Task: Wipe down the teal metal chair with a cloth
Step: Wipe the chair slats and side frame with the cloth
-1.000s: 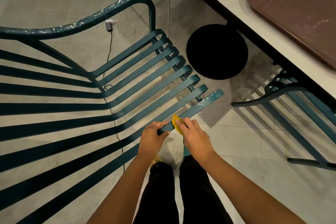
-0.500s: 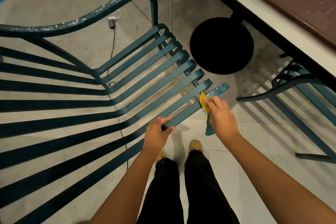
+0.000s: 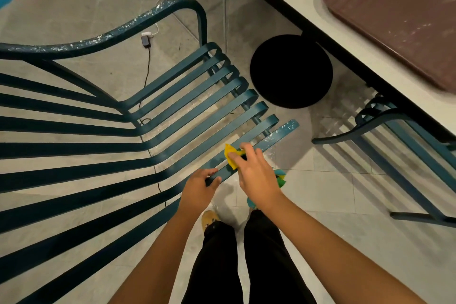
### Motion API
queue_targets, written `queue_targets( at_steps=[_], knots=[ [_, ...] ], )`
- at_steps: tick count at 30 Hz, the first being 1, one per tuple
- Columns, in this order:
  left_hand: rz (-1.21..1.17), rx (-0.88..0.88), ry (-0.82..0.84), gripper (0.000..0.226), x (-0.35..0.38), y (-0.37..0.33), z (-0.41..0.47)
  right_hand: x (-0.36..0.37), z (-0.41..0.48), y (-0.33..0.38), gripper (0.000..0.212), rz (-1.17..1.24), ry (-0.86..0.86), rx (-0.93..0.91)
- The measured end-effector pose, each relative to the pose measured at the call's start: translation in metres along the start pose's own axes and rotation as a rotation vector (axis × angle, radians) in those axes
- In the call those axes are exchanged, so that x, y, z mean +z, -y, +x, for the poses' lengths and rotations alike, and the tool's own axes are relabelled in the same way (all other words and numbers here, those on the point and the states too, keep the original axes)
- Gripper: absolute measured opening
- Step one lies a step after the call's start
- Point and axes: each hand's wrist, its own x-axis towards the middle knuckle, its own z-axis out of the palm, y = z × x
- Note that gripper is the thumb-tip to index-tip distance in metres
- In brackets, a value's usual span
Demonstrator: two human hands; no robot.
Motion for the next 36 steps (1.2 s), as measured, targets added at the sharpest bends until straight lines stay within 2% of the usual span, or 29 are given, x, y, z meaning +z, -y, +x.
queue_targets(
  at_steps=[4, 7, 12, 19, 24, 26, 30, 36],
  knots=[
    [0.013, 0.002, -0.020, 0.037, 0.005, 0.004, -0.001, 0.010, -0.002, -0.007, 0.055, -0.236, 0.001, -0.142],
    [0.024, -0.011, -0.019, 0.037, 0.006, 0.004, 0.000, 0.009, -0.003, -0.015, 0.060, -0.311, -0.008, -0.192],
    [0.043, -0.019, 0.003, 0.039, 0.004, 0.008, 0.001, -0.001, 0.003, -0.035, 0.065, -0.300, -0.050, -0.093],
    [0.072, -0.009, 0.023, 0.041, 0.005, 0.010, 0.003, -0.009, 0.013, -0.059, 0.051, -0.227, -0.115, 0.009],
    [0.082, -0.018, 0.031, 0.041, 0.005, 0.012, 0.005, -0.007, 0.012, -0.044, 0.047, -0.070, -0.162, 0.179],
    [0.083, -0.016, 0.027, 0.041, 0.005, 0.012, 0.005, -0.001, 0.006, -0.029, 0.054, -0.054, -0.138, 0.136],
    [0.086, -0.005, 0.019, 0.040, 0.006, 0.011, 0.005, 0.013, -0.003, -0.008, 0.063, -0.232, -0.052, -0.113],
    [0.093, 0.002, 0.025, 0.041, 0.004, 0.011, 0.005, -0.009, 0.015, -0.025, 0.049, -0.290, 0.054, -0.025]
  ],
)
